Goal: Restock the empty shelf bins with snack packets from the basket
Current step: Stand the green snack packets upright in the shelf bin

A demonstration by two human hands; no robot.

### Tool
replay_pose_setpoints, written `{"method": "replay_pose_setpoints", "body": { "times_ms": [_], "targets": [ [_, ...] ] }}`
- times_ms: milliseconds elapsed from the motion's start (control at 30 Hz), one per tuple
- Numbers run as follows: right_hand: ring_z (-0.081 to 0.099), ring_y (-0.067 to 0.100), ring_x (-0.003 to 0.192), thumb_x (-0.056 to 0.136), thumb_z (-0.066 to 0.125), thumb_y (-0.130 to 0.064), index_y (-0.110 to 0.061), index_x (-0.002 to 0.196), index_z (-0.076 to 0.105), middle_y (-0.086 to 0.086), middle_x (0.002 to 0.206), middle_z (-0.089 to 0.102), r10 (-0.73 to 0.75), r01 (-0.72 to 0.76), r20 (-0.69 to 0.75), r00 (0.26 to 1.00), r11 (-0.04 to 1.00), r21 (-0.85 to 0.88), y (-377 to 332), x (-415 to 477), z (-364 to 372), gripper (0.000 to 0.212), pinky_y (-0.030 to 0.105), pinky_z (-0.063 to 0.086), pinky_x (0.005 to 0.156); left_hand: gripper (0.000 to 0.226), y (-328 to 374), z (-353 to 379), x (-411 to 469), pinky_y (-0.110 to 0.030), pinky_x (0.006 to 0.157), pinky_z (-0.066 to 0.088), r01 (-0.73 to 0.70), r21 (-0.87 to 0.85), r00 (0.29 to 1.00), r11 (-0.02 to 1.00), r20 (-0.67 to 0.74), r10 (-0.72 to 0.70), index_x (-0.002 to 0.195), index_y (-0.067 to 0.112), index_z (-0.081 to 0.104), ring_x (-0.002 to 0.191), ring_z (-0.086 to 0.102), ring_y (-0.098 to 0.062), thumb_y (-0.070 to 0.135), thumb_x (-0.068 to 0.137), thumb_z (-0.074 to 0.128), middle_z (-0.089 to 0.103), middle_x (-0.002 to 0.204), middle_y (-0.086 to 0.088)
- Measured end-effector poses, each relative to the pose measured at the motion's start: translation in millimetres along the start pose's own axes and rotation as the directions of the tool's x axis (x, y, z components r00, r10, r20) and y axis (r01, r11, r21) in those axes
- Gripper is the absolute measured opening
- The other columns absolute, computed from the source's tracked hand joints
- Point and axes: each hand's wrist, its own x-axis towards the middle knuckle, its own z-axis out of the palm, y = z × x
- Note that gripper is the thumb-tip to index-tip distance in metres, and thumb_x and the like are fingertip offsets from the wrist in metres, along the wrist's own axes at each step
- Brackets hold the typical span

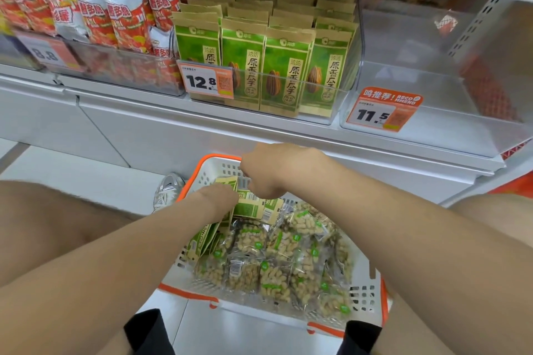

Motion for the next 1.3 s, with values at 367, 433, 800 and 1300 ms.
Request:
{"method": "replay_pose_setpoints", "body": {
  "times_ms": [367,433,800,1300],
  "targets": [
    [0.053,0.024,0.07,0.101,0.052,-0.013,-0.014,0.077,0.051,0.003,0.076,0.055,0.05,-0.049,-0.017,0.999,0.996,0.07,28.9,-5.3,-18.0,0.024,0.031,0.037,0.055,0.029,-5.5,-72.1,-14.8,-0.032,0.076,0.045,0.058,-0.513,0.938,0.856,-0.265,-0.223,0.121,0.008,0.061,0.112,0.063,-0.033,-0.002,0.097,0.05,0.067,0.12,-0.012],
    [0.06,0.026,0.075,0.099,0.053,-0.015,-0.011,0.087,0.06,0.005,0.082,0.061,0.091,-0.079,-0.104,0.99,0.99,0.116,44.5,-10.9,-29.6,0.014,0.033,0.046,0.059,0.021,-4.6,-91.0,-20.0,-0.032,0.071,0.04,-0.034,-0.627,0.885,0.778,-0.381,-0.268,0.091,0.015,0.062,0.103,0.065,-0.037,-0.003,0.092,0.051,0.069,0.101,-0.014],
    [0.059,0.031,0.098,0.099,0.061,-0.031,-0.021,0.104,0.052,0.003,0.104,0.06,0.29,-0.229,-0.317,0.903,0.949,0.214,114.7,-57.4,-51.8,0.015,0.044,0.053,0.085,0.014,-1.0,-154.2,-46.9,-0.049,0.084,0.065,-0.425,-0.88,0.881,-0.213,-0.348,-0.32,0.11,0.006,0.074,0.092,0.075,-0.029,0.01,0.104,0.063,0.078,0.106,-0.018],
    [0.049,0.02,0.11,0.081,0.087,-0.041,-0.032,0.115,0.065,-0.01,0.107,0.058,0.438,-0.069,-0.633,0.639,0.852,0.52,142.6,-101.2,-68.3,0.041,0.035,0.041,0.088,0.017,9.9,-204.4,-58.1,-0.032,0.078,0.055,-0.708,-0.706,0.574,0.022,-0.594,-0.564,0.099,0.019,0.074,0.085,0.07,-0.013,0.034,0.103,0.066,0.076,0.095,0.002]
  ]
}}
